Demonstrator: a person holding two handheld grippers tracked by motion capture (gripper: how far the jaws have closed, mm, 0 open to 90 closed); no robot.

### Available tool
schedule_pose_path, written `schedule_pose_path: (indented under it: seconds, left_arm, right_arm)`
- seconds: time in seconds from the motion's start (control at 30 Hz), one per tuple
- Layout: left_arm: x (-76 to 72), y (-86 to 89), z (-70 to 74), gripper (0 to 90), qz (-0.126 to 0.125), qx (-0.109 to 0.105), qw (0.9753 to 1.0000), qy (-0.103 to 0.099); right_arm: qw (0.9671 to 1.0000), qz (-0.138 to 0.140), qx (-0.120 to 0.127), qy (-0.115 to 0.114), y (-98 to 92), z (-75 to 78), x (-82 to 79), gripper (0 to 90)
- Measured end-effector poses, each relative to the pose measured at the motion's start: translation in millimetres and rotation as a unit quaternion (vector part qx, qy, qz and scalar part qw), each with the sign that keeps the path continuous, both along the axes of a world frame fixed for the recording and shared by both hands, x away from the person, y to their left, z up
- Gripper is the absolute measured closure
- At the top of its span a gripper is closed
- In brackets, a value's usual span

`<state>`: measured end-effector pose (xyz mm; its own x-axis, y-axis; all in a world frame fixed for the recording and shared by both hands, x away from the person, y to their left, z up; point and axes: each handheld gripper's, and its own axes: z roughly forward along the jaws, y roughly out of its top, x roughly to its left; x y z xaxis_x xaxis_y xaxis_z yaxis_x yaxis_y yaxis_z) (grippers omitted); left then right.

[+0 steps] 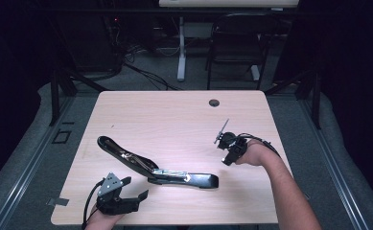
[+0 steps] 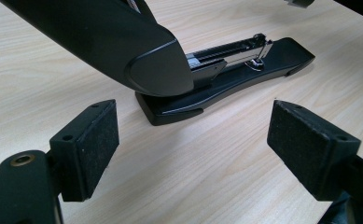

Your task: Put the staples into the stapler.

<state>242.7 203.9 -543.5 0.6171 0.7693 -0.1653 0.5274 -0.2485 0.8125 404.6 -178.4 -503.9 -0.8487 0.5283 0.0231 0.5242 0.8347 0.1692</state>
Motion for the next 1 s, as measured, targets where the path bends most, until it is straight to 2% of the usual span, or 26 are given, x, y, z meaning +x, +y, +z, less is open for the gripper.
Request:
schedule_pose_path:
  seconds: [0.2,0.27,0.4,0.57,0.63,1.0]
  left_arm:
    - [0.1,0.0,-0.2,16.8,0.001,0.000,1.0000,-0.001]
    - [0.3,0.2,-0.1,16.8,-0.001,0.000,1.0000,0.001]
    - [0.3,0.2,-0.4,16.8,0.000,0.000,1.0000,0.003]
    - [0.5,0.1,-0.4,16.8,0.000,-0.001,1.0000,0.003]
    - [0.4,0.0,-0.3,16.8,0.000,-0.001,1.0000,0.003]
    - [0.6,0.6,0.0,16.8,-0.001,0.000,1.0000,0.001]
  right_arm:
    - [0.9987,0.050,-0.011,0.000,14.2,7.7,-7.7,77.8]
    - [0.9982,0.059,-0.003,-0.005,20.2,9.0,-11.5,77.8]
    - [0.9965,0.083,-0.003,-0.008,32.7,14.4,-17.4,77.8]
    - [0.9945,0.104,-0.001,-0.014,46.6,22.0,-23.4,77.7]
    - [0.9940,0.108,0.007,-0.016,51.4,23.2,-25.6,77.7]
    - [0.9897,0.142,0.007,-0.014,76.4,28.7,-31.5,77.7]
